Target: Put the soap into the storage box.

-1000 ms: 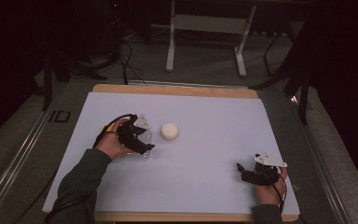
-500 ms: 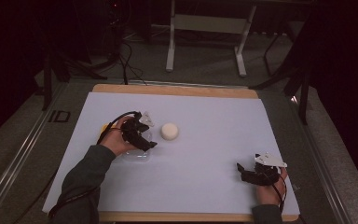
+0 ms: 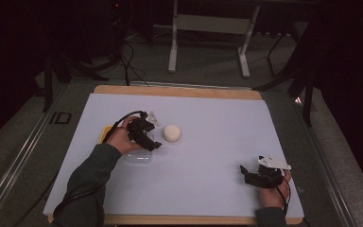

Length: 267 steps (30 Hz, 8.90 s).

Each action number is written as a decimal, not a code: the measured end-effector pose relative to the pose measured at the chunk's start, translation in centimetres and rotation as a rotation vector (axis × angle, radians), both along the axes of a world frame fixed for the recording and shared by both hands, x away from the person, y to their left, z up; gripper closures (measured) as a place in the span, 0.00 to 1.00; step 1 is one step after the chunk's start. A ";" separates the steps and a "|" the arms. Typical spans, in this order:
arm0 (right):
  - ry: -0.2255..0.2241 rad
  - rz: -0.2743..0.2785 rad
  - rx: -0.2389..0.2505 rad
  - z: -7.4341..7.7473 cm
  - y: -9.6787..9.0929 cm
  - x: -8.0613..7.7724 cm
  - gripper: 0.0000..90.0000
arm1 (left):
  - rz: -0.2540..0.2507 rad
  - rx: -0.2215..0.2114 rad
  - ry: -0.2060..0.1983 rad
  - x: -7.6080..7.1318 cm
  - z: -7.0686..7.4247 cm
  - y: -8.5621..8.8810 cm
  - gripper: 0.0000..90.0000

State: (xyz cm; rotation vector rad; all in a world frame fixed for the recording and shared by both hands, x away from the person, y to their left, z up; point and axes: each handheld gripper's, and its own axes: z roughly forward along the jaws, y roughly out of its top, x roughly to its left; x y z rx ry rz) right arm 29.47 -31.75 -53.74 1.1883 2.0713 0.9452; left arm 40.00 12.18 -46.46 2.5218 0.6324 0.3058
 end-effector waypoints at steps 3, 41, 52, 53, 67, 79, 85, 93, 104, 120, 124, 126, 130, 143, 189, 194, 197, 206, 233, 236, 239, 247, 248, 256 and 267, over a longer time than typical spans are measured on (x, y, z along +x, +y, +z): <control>0.000 0.000 0.000 0.0 0.0 0.0 0.16 | -0.003 0.004 0.001 0.1 -0.1 -0.2 0.26; -0.005 0.002 0.000 0.0 0.0 0.0 0.16 | 0.012 0.004 0.063 3.9 -0.7 -2.6 0.22; -0.011 0.003 0.000 0.0 0.0 -0.1 0.16 | 0.018 0.018 0.074 4.7 -1.3 -3.6 0.17; -0.012 0.003 -0.001 0.0 0.0 -0.1 0.16 | 0.018 0.018 0.074 4.7 -1.3 -3.6 0.17; -0.011 0.005 -0.003 0.0 0.0 -0.1 0.16 | 0.028 0.048 0.092 5.4 -2.6 -5.0 0.13; -0.011 0.005 -0.002 0.0 0.0 -0.1 0.16 | 0.058 0.070 0.105 6.4 -3.9 -6.2 0.13; -0.009 0.004 -0.001 0.0 0.0 -0.1 0.16 | 0.056 0.085 0.122 6.9 -4.3 -6.7 0.13; -0.010 0.004 0.000 0.0 0.0 -0.1 0.16 | 0.053 0.092 0.142 7.2 -4.9 -7.4 0.16; -0.010 0.005 0.000 0.0 0.0 -0.1 0.16 | 0.039 0.119 0.159 7.2 -4.6 -7.7 0.25; -0.010 0.005 -0.003 0.0 0.0 -0.1 0.16 | -0.065 0.258 0.227 5.6 -4.0 -7.9 0.25; -0.009 0.005 -0.004 0.0 0.0 -0.1 0.16 | -0.081 0.280 0.235 5.2 -4.0 -7.7 0.26; -0.009 0.005 -0.004 0.0 0.0 -0.1 0.16 | -0.092 0.293 0.236 5.1 -3.9 -7.6 0.26; -0.009 0.005 -0.004 0.0 0.0 -0.1 0.16 | -0.098 0.293 0.235 4.9 -3.9 -7.5 0.26; -0.011 0.006 -0.003 0.0 0.0 -0.1 0.16 | -0.124 0.297 0.215 4.3 -3.0 -7.2 0.26; -0.016 0.005 -0.010 0.0 0.1 -0.2 0.16 | -0.130 0.261 0.139 2.5 1.3 -5.3 0.26; -0.016 0.005 -0.009 0.0 0.1 -0.1 0.16 | -0.131 0.264 0.129 2.2 1.7 -4.9 0.26; -0.016 0.005 -0.011 0.0 0.1 -0.2 0.16 | -0.131 0.262 0.123 2.0 1.9 -4.7 0.26; -0.016 0.005 -0.010 0.0 0.1 -0.1 0.16 | -0.124 0.255 0.115 1.7 2.3 -4.0 0.26; -0.016 0.005 -0.011 0.0 0.1 -0.2 0.16 | -0.064 0.225 0.103 1.1 2.5 -0.3 0.26; -0.017 0.004 -0.011 0.0 0.1 -0.2 0.16 | -0.053 0.208 0.098 1.1 2.6 0.3 0.26; -0.017 0.003 -0.011 0.0 0.1 -0.2 0.16 | -0.045 0.205 0.099 1.0 2.6 0.7 0.26; -0.018 0.003 -0.011 0.0 0.1 -0.2 0.16 | -0.010 0.210 0.097 0.9 2.4 2.4 0.26; -0.018 0.003 -0.011 0.0 0.1 -0.2 0.16 | 0.003 0.206 0.098 0.9 2.4 2.8 0.26; -0.018 0.003 -0.011 0.0 0.1 -0.2 0.16 | 0.029 0.202 0.102 0.8 2.4 4.0 0.26; -0.019 0.002 -0.012 0.0 0.1 -0.2 0.16 | 0.064 0.205 0.107 0.8 2.3 5.3 0.26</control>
